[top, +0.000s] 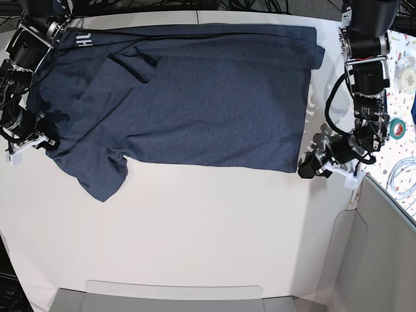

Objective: Layout the t-shirt on the table in an organized manner, then fold the t-shirt properly
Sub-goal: 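Release both grippers and grasp the shirt's hem edge at both ends, then lift the hem with both grippers and fold it over toward the collar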

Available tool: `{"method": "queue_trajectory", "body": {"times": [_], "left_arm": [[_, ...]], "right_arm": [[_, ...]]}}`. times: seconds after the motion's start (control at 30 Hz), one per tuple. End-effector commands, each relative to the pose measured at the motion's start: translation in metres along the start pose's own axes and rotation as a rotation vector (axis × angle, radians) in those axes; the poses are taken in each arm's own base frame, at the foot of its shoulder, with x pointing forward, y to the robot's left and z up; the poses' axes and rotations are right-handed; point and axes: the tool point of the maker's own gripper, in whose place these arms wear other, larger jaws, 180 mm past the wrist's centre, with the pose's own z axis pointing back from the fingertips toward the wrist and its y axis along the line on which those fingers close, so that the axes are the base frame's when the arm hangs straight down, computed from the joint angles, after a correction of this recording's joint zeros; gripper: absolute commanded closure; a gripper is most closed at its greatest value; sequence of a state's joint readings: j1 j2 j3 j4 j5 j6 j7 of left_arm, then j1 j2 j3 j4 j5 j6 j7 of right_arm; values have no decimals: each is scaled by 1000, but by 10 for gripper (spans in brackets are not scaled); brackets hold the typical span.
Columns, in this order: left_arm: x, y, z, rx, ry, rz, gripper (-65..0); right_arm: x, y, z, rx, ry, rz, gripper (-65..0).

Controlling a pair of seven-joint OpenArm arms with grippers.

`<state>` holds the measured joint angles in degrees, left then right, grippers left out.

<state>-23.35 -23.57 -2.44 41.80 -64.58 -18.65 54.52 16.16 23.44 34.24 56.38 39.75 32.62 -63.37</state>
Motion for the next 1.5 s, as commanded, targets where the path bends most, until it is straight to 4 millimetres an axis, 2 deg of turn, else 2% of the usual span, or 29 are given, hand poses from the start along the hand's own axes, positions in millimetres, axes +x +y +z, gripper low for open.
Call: {"method": "queue_trajectory", "body": {"times": [0.0, 0.2, 0.4, 0.63, 0.73, 0.83, 1.0, 1.1, 1.17, 1.27, 1.33, 1.47], "left_arm": [[-13, 6, -2, 42, 64, -16, -227], [-37, -5, -13, 12, 150, -4, -224], [-42, -5, -12, 12, 178, -4, -224], [-70, -2, -21, 51, 282, -77, -206], [-64, -16, -22, 30, 267, -130, -141], [-57, -25, -20, 15, 249, -161, 0], [-53, -26, -19, 14, 240, -165, -1], [-44, -40, -17, -8, 214, -213, -1], [-31, -48, -6, -13, 190, -273, -1], [-31, -52, 6, -12, 175, -339, 0], [-28, -56, 16, -10, 163, -389, 0], [-29, -47, 39, 7, 121, -405, 0]], "right_arm": [[6, -4, 5, -22, 10, 23, 0], [5, -4, 5, -23, 11, 22, 0], [5, -4, 5, -23, 11, 22, 0], [0, 2, -1, -17, 43, 52, 0], [0, 2, -1, -16, 44, 55, 0], [0, 2, -1, -16, 44, 55, 0], [7, 4, 1, -15, 27, 59, 0], [14, 5, 3, -13, 11, 65, 0], [24, 10, 7, -13, -16, 91, 0], [35, 16, 14, -20, -44, 134, 0], [35, 17, 19, -28, -47, 154, 0], [39, 24, 31, -46, -60, 224, 0]]}}
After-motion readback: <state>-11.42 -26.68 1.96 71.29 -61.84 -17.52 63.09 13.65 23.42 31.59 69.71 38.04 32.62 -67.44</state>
